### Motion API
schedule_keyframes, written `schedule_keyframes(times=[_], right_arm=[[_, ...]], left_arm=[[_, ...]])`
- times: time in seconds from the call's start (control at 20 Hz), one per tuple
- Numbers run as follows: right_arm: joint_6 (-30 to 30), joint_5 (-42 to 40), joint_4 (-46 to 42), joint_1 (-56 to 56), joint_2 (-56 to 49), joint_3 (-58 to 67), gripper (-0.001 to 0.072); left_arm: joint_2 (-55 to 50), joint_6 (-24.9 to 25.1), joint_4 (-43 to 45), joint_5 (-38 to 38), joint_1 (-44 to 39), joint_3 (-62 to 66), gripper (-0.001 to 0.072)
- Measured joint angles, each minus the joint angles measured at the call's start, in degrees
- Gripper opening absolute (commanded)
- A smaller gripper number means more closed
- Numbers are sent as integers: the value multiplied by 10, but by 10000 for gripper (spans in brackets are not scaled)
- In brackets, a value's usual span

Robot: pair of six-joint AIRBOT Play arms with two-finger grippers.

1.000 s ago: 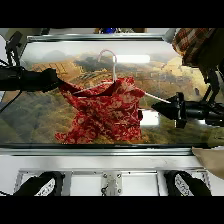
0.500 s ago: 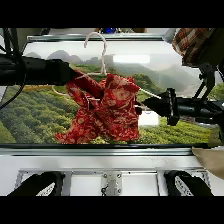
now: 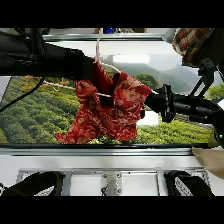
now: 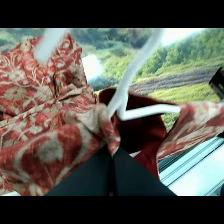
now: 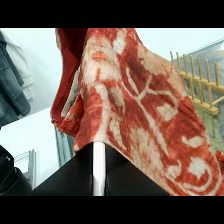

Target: Fold the clothes and pants, and hang the long-sleeved shirts on hangers.

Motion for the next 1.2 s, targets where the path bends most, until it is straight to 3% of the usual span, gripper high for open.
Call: schedule_keyframes(times=[0.05,0.1,0.15,0.2,0.45,0.65,0.7,0.75,0.8,0.95,1.2], right_arm=[[0,-2,3,1,0,0,8],[0,-4,5,1,0,0,8],[0,-7,8,1,0,0,8],[0,-12,10,1,0,0,8],[0,-14,13,2,0,0,8],[0,-71,13,-1,16,0,8],[0,-93,12,-6,24,0,8],[0,-118,9,-15,34,2,8],[0,-140,4,-26,44,4,8],[22,-205,-37,-84,80,22,8],[145,-283,-175,-219,131,70,8]], left_arm=[[6,-1,2,3,0,-11,23],[13,-1,4,5,2,-21,123],[20,-1,4,6,6,-29,400],[28,-1,4,8,12,-34,593],[72,-1,8,20,54,-46,590],[111,-1,8,29,104,-48,588],[118,-1,7,30,114,-48,452],[122,-1,7,30,122,-49,178],[125,-1,7,30,129,-49,28],[125,-1,6,33,135,-49,22],[90,9,4,37,107,-49,22]])
